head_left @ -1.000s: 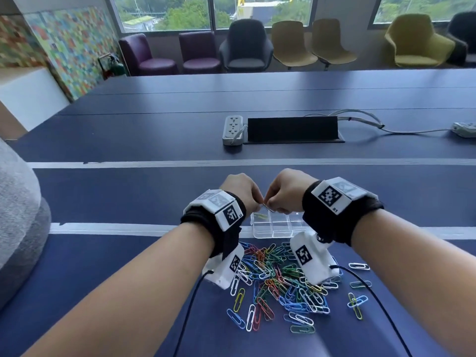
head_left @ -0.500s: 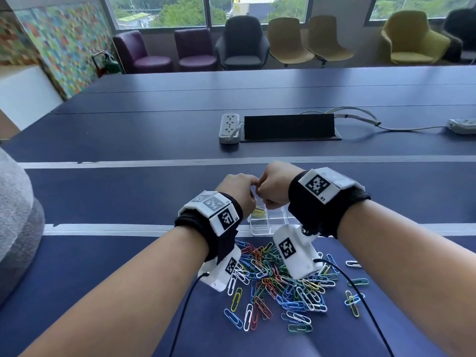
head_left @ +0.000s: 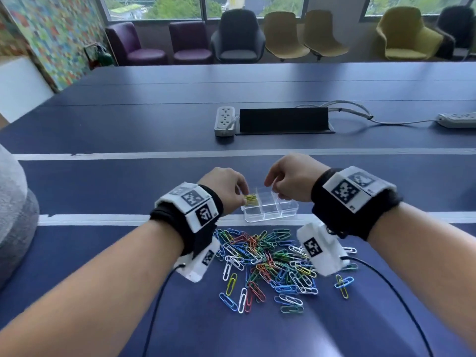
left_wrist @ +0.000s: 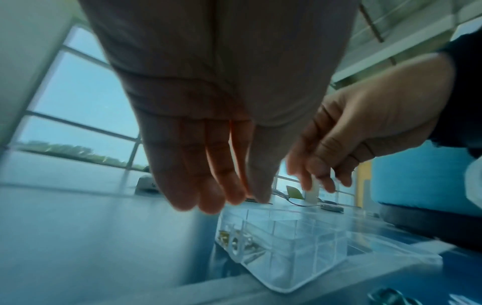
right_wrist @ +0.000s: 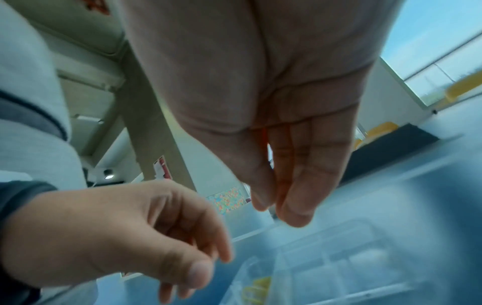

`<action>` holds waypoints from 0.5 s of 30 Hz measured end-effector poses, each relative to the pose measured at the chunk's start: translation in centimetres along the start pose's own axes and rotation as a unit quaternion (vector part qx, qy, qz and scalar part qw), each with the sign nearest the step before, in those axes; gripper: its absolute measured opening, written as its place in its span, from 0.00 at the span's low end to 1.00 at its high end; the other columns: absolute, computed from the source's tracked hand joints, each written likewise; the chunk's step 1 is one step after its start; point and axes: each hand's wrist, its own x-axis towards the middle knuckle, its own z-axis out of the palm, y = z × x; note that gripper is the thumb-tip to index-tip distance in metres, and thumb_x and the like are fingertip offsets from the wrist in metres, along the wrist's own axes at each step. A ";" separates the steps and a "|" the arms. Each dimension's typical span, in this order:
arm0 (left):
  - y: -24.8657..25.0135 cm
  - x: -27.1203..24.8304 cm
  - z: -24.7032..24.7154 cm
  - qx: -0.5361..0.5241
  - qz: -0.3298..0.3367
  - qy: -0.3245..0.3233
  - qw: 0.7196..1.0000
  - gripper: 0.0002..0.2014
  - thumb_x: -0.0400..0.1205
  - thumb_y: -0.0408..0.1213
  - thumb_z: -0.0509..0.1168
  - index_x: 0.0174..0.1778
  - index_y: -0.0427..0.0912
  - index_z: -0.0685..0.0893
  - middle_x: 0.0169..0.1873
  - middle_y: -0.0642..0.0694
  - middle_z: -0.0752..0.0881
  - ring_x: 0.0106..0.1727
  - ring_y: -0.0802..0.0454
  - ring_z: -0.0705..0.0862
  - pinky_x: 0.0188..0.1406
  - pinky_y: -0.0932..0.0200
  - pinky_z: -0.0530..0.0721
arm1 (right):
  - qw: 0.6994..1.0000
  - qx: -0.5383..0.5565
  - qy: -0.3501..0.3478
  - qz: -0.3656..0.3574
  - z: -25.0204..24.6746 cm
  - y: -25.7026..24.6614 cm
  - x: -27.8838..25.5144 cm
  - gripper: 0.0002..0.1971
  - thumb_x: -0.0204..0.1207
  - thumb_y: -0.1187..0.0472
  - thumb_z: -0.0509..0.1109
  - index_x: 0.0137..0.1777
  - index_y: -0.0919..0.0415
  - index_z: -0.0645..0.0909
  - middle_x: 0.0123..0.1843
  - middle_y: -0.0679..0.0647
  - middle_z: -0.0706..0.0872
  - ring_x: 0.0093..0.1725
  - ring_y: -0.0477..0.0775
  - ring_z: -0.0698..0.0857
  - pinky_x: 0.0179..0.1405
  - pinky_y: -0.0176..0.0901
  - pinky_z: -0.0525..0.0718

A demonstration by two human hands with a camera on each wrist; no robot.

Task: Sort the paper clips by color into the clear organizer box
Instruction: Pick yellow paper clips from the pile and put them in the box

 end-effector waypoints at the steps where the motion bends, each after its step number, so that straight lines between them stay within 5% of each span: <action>1: 0.0 -0.5 -0.2 0.017 0.015 -0.012 1.000 0.07 0.77 0.39 0.70 0.49 0.47 0.89 0.41 0.51 0.87 0.43 0.55 0.83 0.48 0.63 0.80 | 1.000 -0.022 0.002 -0.008 -0.4 0.5 -0.9 0.15 0.74 0.70 0.63 0.49 0.56 0.89 0.34 0.47 0.86 0.39 0.49 0.84 0.51 0.41 0.86; 5: 0.3 -2.9 -0.4 0.054 0.069 -0.075 0.993 0.05 0.76 0.40 0.71 0.44 0.46 0.90 0.31 0.55 0.85 0.33 0.62 0.80 0.41 0.65 0.80 | 0.993 -0.110 -0.036 -0.028 -1.1 2.7 -5.0 0.10 0.71 0.65 0.69 0.45 0.54 0.91 0.35 0.48 0.89 0.38 0.48 0.85 0.46 0.35 0.84; 8: 1.4 -4.1 0.6 0.062 0.103 -0.119 0.986 0.06 0.76 0.42 0.71 0.44 0.46 0.91 0.36 0.52 0.90 0.33 0.61 0.82 0.43 0.65 0.83 | 0.978 -0.187 -0.087 -0.036 0.3 3.7 -7.5 0.09 0.71 0.60 0.69 0.45 0.53 0.91 0.42 0.48 0.92 0.45 0.49 0.87 0.42 0.34 0.85; 15: 3.6 -4.4 1.9 0.096 0.148 -0.156 0.972 0.07 0.76 0.36 0.71 0.47 0.47 0.91 0.39 0.51 0.91 0.38 0.58 0.84 0.47 0.65 0.84 | 0.979 -0.162 -0.110 -0.049 3.6 3.9 -8.8 0.07 0.67 0.58 0.75 0.44 0.54 0.91 0.42 0.51 0.92 0.36 0.46 0.80 0.38 0.32 0.77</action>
